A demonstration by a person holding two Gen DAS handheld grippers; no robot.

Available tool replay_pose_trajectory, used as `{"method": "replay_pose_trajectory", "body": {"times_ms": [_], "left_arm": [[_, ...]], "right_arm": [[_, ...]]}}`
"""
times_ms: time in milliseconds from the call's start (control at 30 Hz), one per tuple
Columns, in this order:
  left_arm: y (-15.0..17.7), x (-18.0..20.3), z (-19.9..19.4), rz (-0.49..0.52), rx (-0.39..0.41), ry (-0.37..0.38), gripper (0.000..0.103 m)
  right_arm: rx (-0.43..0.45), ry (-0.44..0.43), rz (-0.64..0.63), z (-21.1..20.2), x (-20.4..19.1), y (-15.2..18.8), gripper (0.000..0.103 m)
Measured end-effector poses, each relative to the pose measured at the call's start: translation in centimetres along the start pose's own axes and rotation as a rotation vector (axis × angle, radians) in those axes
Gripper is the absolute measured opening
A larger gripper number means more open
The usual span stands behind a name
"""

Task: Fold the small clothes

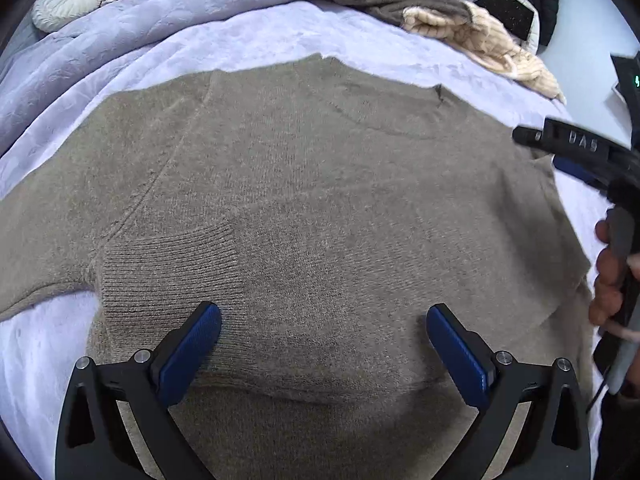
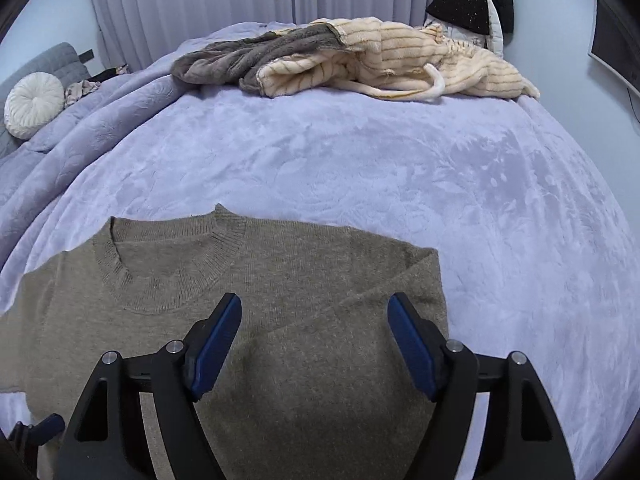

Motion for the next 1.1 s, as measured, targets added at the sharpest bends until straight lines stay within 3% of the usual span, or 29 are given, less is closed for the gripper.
{"method": "replay_pose_trajectory", "body": {"times_ms": [133, 200, 300, 367, 500, 667, 867, 1033, 1100], "left_arm": [[-0.2, 1.2, 0.8, 0.05, 0.015, -0.076, 0.103], [0.0, 1.1, 0.7, 0.047, 0.022, -0.072, 0.103], [0.4, 0.9, 0.4, 0.049, 0.02, -0.07, 0.103], [0.3, 0.9, 0.2, 0.048, 0.008, -0.081, 0.103], [0.2, 1.8, -0.9, 0.045, 0.022, -0.064, 0.103], [1.1, 1.6, -0.3, 0.05, 0.009, -0.084, 0.103], [2.3, 0.9, -2.5, 0.008, 0.042, -0.048, 0.103], [3.4, 0.0, -2.5, -0.023, 0.037, -0.053, 0.103], [3.3, -0.6, -2.5, -0.054, 0.027, -0.053, 0.103]], "right_arm": [[-0.074, 0.025, 0.075, 3.4, 2.7, -0.5, 0.079], [-0.147, -0.04, 0.162, 5.7, 4.3, -0.1, 0.079], [-0.114, -0.057, 0.142, 5.7, 4.3, -1.2, 0.083], [-0.107, -0.043, 0.116, 5.1, 4.0, -1.5, 0.083], [-0.099, -0.107, 0.141, 2.3, 3.1, 0.5, 0.083], [-0.121, -0.049, 0.099, -0.7, 2.4, 6.7, 0.082], [-0.041, 0.028, -0.078, -4.6, 0.5, 12.0, 0.082], [-0.008, 0.002, -0.098, -6.9, -1.6, 11.3, 0.083], [-0.033, 0.005, -0.134, -5.8, -2.5, 11.3, 0.083]]}}
Point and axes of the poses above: each gripper's, at about its wrist camera, not at the fingertips, and z roughly the way its jaws point, x to its right, y to its underside, the point moved 7 cm from there along z, roughly the way its jaws point, and after that the axes turned 8 degrees about -y, right-handed, at the moved point
